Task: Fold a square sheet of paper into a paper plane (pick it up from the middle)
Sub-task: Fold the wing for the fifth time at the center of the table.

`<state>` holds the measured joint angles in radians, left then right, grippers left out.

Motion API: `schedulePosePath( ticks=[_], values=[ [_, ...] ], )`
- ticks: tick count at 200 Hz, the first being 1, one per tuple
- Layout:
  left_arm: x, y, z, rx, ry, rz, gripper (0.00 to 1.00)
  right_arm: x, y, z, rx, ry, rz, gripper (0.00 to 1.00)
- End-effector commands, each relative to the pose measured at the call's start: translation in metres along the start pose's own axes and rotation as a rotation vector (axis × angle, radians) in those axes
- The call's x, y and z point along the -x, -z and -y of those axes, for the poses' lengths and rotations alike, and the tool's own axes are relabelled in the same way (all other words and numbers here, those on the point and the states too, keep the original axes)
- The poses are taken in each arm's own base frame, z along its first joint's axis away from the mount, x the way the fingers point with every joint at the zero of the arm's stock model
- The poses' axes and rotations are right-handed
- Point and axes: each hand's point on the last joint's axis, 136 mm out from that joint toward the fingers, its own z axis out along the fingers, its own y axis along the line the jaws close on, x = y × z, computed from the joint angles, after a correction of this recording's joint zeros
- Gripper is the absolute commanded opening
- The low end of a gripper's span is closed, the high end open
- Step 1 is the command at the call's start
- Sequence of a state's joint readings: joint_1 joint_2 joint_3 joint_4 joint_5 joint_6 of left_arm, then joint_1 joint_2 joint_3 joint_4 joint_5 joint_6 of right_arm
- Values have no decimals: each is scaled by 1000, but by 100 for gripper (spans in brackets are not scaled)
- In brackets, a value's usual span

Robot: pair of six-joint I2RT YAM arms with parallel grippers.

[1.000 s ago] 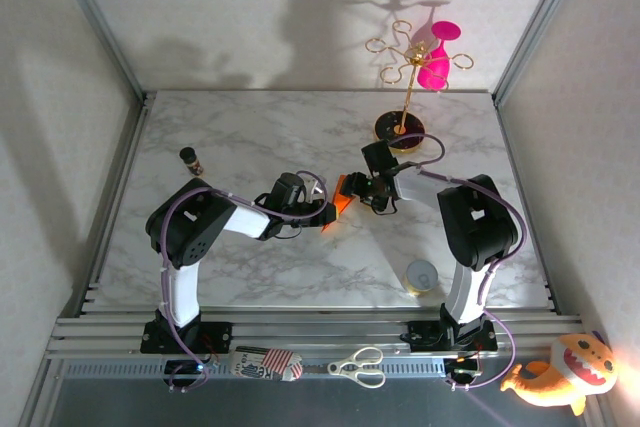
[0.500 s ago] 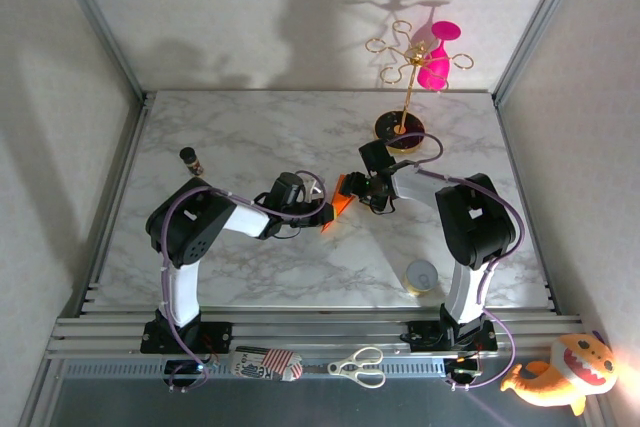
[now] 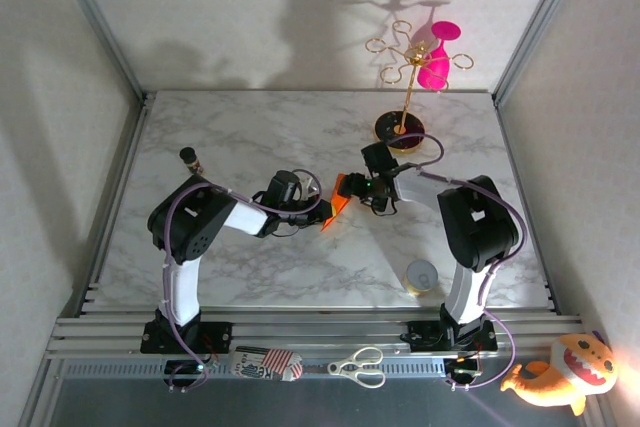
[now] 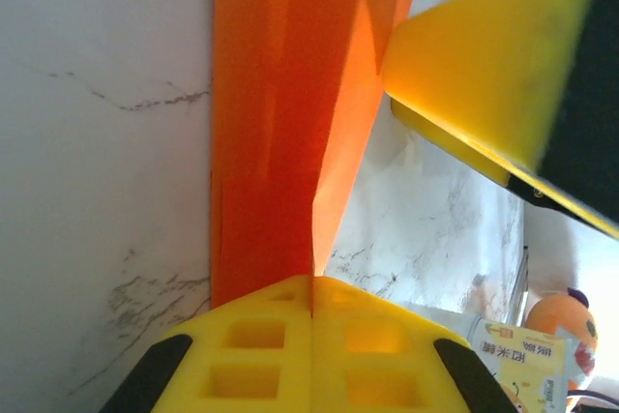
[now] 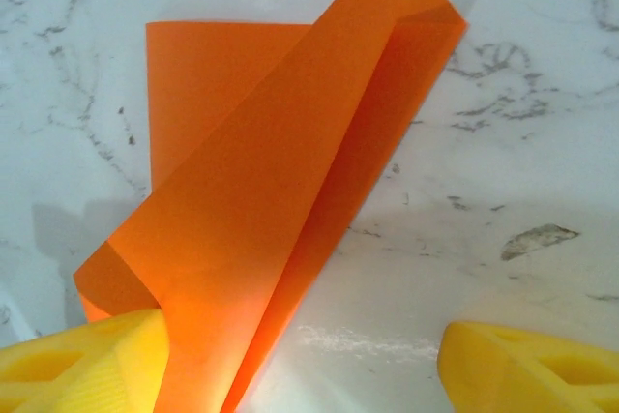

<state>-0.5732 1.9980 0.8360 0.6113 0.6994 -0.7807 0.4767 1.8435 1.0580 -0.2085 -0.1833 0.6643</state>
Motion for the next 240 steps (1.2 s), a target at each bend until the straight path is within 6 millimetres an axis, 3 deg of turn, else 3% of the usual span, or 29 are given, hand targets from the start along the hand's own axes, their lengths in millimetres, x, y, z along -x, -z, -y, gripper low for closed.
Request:
schedulePosePath(
  ticks=[1, 39, 96, 167, 210, 240],
  values=[
    [-18, 0, -42, 106, 115, -46, 0, -32, -33, 30, 13, 66, -84, 78],
    [-16, 1, -46, 110, 139, -37, 0, -35, -31, 35, 4, 121, -95, 75],
    [-18, 0, -49, 116, 144, -46, 0, -42, -53, 59, -194, 106, -155, 72],
    [-23, 0, -57, 149, 133, -65, 11, -52, -68, 76, -338, 92, -187, 75],
    [-25, -1, -61, 163, 143, -68, 6, -53, -67, 76, -341, 86, -186, 76],
    [-24, 0, -60, 157, 154, -63, 4, -41, -54, 55, -261, 90, -147, 76]
  ],
)
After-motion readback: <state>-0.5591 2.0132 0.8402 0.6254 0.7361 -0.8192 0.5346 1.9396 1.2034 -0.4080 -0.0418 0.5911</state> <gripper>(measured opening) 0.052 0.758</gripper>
